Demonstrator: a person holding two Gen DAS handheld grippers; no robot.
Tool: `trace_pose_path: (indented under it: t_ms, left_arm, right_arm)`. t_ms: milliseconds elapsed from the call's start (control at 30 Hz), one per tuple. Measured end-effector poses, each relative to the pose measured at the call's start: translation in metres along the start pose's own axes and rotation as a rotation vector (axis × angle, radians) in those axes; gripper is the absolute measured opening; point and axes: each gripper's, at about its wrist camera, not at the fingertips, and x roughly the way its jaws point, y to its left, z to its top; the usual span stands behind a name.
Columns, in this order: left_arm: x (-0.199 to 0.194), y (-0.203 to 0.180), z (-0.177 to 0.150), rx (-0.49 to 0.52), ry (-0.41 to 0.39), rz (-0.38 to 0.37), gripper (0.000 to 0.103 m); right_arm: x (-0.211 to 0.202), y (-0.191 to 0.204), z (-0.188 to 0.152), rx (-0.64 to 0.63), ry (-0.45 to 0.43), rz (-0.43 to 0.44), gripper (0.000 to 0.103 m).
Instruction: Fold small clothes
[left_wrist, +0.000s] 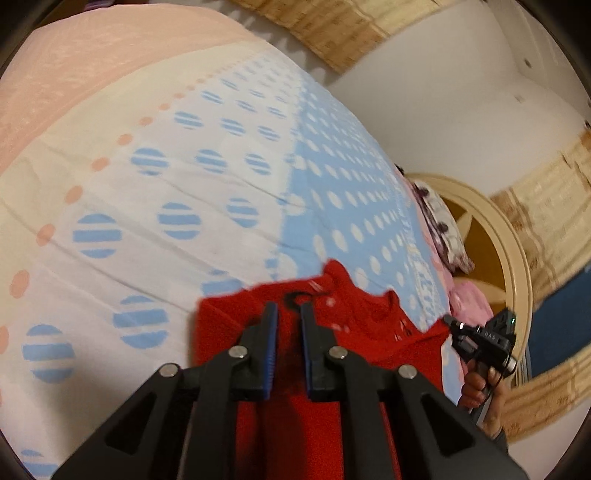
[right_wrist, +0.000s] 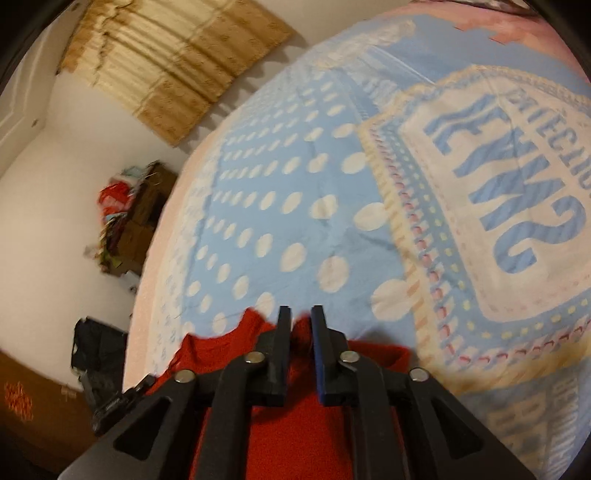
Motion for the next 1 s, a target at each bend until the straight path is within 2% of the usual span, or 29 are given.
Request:
trace_pose_path:
  t_ms: [33, 100, 133, 200, 300, 367, 400, 433, 500, 567, 667, 767, 900, 1000]
  left_arm:
    - [-0.002, 0.003, 0.001, -0.011, -0.015, 0.003, 0.019]
    - [-0.011, 0.007, 0.003, -0.016, -0.041, 0.017, 0.027]
    - [-0.014, 0.008, 0.004, -0.017, -0.053, 0.024, 0.033]
    - [-0.026, 0.008, 0.003, -0.006, -0.089, 0.050, 0.037]
    - [-0.036, -0.002, -0.002, 0.059, -0.106, 0.074, 0.037]
    - [-0.041, -0.014, -0.011, 0.134, -0.109, 0.107, 0.037]
    - [-0.041, -0.020, -0.016, 0.166, -0.103, 0.124, 0.045]
    - [-0.041, -0.025, -0.021, 0.195, -0.093, 0.137, 0.058]
    - [-0.038, -0.032, -0.029, 0.226, -0.086, 0.158, 0.064]
    - [-0.035, -0.038, -0.037, 0.254, -0.072, 0.168, 0.064]
    - [-0.034, -0.041, -0.049, 0.277, -0.068, 0.191, 0.064]
    - [-0.040, -0.041, -0.062, 0.284, -0.072, 0.188, 0.064]
    - [-0.047, -0.041, -0.081, 0.337, -0.065, 0.225, 0.064]
    - [-0.045, -0.037, -0.096, 0.365, -0.039, 0.271, 0.065]
  right_arm:
    - [0.000, -0.001, 0.000, 0.000, -0.014, -0.016, 0.049]
    - [-0.001, -0.001, -0.003, -0.012, -0.025, -0.008, 0.079]
    - [-0.004, 0.000, -0.005, -0.021, -0.034, -0.004, 0.078]
    - [-0.011, 0.006, -0.010, -0.060, -0.048, -0.022, 0.078]
    - [-0.023, 0.025, -0.024, -0.153, -0.035, 0.000, 0.078]
    - [-0.026, 0.039, -0.035, -0.195, 0.005, 0.038, 0.078]
    - [-0.024, 0.044, -0.041, -0.205, 0.043, 0.062, 0.078]
    - [-0.018, 0.050, -0.046, -0.210, 0.097, 0.084, 0.078]
    - [-0.005, 0.057, -0.054, -0.212, 0.170, 0.084, 0.078]
    - [0.007, 0.061, -0.058, -0.225, 0.203, 0.051, 0.078]
    - [0.013, 0.056, -0.059, -0.197, 0.174, -0.005, 0.078]
    - [0.007, 0.057, -0.068, -0.203, 0.157, 0.002, 0.078]
    - [-0.018, 0.067, -0.093, -0.326, 0.115, -0.058, 0.078]
    - [-0.032, 0.066, -0.119, -0.380, 0.140, -0.061, 0.078]
